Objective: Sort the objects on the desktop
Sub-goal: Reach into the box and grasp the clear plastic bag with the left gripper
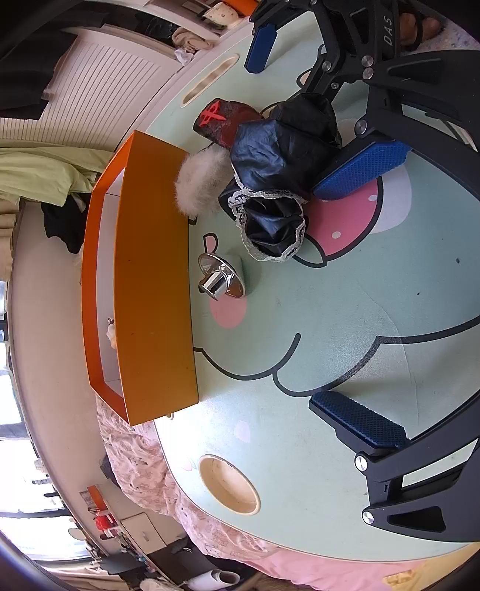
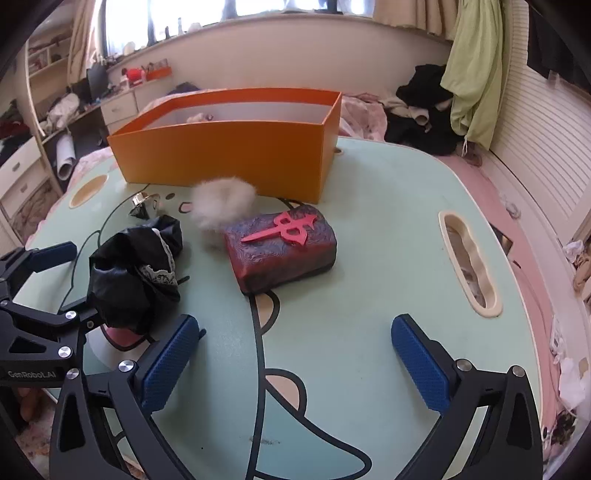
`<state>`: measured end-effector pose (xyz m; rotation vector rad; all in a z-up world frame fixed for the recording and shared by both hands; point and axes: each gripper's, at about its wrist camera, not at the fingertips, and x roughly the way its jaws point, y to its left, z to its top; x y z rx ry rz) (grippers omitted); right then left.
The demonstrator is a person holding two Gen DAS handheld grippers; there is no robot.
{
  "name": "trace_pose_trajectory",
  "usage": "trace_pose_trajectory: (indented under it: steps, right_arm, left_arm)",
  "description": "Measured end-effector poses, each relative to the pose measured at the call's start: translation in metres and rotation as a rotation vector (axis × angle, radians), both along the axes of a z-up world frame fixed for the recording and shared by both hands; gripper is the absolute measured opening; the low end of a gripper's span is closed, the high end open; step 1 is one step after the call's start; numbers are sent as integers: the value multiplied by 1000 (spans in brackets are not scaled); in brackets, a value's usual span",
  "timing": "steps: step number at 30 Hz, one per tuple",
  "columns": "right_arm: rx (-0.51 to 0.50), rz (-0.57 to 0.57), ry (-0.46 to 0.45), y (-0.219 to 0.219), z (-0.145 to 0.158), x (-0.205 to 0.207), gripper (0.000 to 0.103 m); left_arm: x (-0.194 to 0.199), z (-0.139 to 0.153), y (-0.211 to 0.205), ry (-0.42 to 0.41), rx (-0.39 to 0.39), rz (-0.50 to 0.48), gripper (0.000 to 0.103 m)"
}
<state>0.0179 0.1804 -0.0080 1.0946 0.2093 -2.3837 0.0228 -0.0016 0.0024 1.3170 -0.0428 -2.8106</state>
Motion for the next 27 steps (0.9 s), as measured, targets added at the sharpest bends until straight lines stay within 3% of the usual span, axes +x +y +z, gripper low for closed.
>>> trace_pose_trajectory:
  steps: [11,17,19,22,24,27]
  right_arm:
    - [-5,6,8,2,-1,3,103]
    - [-11,8,4,2,-1,3,103]
    - [-12,9,5,3,0,3,103]
    - [-12,8,4,3,0,3,103]
    - [-11,10,5,3,0,3,103]
    - [-12,10,5,3,0,3,103]
  left_arm:
    - [1,1,0,1,-2,0,103]
    - [2,9,-9,21,51,-1,103]
    - [7,25,-12,70,73,6,96]
    - [5,63,-10,144,118,-60,95]
    - [-9,91,-7,169,108,-98,95]
    - [-49,114,-12,131,167,-101,77]
